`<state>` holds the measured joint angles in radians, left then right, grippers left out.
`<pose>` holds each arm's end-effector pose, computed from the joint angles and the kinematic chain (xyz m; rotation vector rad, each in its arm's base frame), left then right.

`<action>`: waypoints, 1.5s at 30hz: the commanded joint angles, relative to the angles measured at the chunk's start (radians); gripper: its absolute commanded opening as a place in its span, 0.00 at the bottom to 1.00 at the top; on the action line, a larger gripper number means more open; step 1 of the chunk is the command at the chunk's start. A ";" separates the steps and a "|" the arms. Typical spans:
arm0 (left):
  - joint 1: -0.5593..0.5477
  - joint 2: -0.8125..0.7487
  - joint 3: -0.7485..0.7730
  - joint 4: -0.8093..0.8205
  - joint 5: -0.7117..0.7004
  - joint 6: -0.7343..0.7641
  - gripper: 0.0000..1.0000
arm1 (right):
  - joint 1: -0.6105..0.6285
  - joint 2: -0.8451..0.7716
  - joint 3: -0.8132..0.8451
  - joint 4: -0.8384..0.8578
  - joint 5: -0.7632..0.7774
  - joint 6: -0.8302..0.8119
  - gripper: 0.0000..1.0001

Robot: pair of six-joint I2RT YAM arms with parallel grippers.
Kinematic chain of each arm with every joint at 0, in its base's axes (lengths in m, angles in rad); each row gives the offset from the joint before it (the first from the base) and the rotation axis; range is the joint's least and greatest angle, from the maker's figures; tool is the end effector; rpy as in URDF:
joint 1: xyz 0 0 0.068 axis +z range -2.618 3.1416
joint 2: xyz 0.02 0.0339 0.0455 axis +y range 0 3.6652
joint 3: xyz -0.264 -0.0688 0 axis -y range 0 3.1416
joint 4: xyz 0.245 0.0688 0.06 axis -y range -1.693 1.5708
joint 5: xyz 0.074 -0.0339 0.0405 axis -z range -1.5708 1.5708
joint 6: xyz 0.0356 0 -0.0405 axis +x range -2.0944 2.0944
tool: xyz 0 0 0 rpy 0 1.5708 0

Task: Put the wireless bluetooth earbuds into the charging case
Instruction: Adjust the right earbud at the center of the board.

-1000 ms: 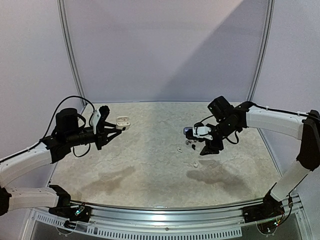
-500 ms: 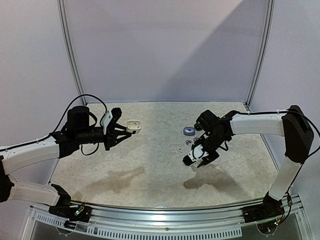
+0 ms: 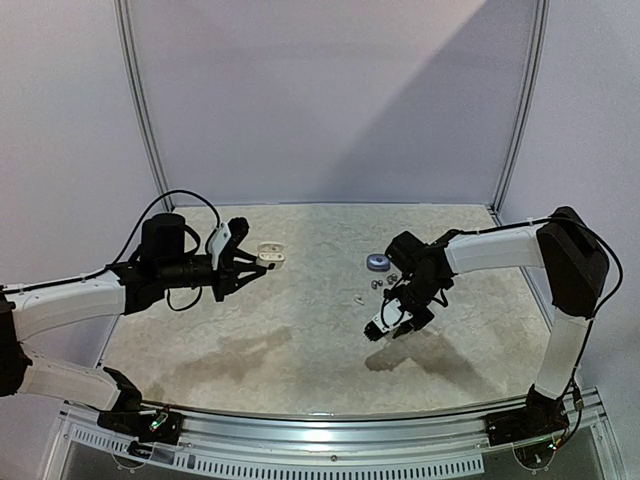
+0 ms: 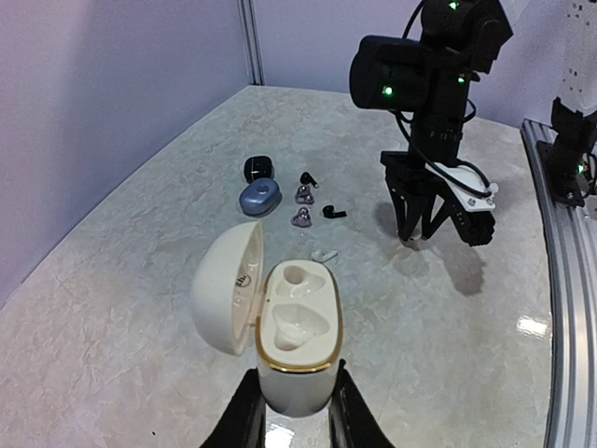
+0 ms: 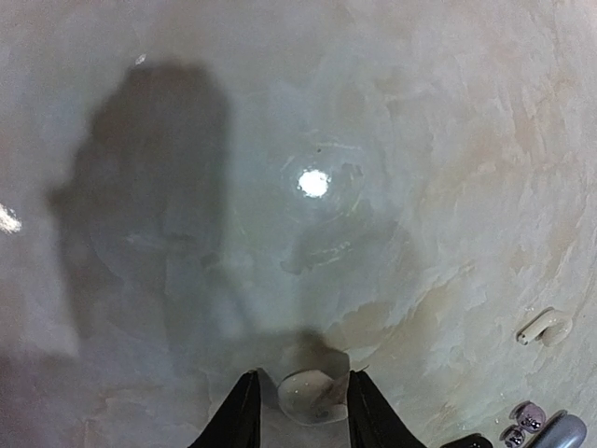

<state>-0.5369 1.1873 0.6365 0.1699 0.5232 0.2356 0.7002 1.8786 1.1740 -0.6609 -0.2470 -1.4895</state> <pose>0.2132 -0.1476 0.2423 1.0521 1.6579 -0.7077 0.2602 0.2307 0.1459 -2.5503 1.2736 0.2137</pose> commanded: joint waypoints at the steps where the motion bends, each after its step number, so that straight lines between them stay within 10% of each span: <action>1: -0.017 0.015 0.001 0.032 -0.011 0.007 0.00 | 0.002 0.022 -0.014 0.013 0.004 -0.008 0.32; 13: -0.017 0.019 0.006 0.028 -0.032 -0.011 0.00 | 0.003 0.036 0.061 -0.032 -0.033 0.091 0.12; 34: -0.016 -0.003 -0.019 0.036 -0.118 -0.139 0.00 | -0.057 0.085 0.169 -0.146 0.223 1.695 0.00; 45: -0.015 -0.011 -0.025 0.051 -0.124 -0.111 0.00 | -0.055 0.178 0.177 -0.231 0.369 1.888 0.05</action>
<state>-0.5388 1.1954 0.6228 0.1974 0.4061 0.1059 0.6476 1.9800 1.3651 -0.8474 0.0574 0.3004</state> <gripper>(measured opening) 0.196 0.143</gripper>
